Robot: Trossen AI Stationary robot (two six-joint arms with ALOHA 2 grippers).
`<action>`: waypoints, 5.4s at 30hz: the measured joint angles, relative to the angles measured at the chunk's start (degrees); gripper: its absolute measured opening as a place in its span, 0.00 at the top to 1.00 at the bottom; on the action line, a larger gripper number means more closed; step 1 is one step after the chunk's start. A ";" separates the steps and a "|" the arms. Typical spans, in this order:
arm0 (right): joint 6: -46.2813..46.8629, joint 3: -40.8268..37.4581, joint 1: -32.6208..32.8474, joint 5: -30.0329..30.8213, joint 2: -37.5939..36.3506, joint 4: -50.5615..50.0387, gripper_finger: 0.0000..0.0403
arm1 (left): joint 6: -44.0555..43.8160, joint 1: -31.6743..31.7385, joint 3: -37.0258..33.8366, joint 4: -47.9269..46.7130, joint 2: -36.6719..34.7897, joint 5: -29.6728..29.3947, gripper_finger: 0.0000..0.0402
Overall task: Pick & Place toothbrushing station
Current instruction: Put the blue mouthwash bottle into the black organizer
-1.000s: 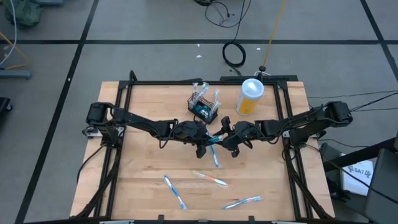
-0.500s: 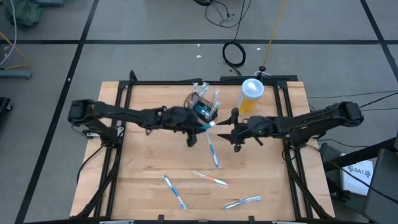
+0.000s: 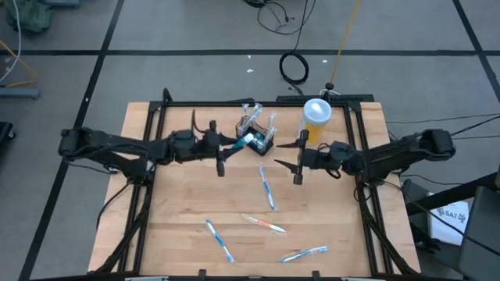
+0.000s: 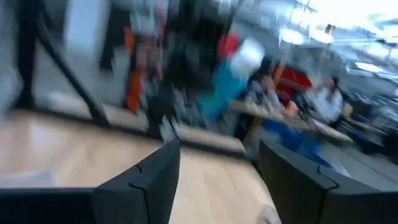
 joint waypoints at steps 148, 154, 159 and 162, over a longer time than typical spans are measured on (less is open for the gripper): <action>15.61 19.02 1.14 -16.27 19.84 -29.03 0.78 | -9.52 -7.43 27.79 -38.11 22.98 5.19 0.67; 14.77 19.02 1.18 -14.96 19.84 -29.48 0.73 | -9.96 -7.41 27.79 -38.19 22.98 4.83 0.77; 13.91 19.02 1.62 -9.21 19.84 -30.30 0.59 | -10.42 -7.37 27.79 -38.20 22.98 4.57 0.76; 14.09 19.02 1.58 -7.79 19.79 -31.12 0.51 | -10.35 -7.35 27.79 -38.25 22.98 3.74 0.74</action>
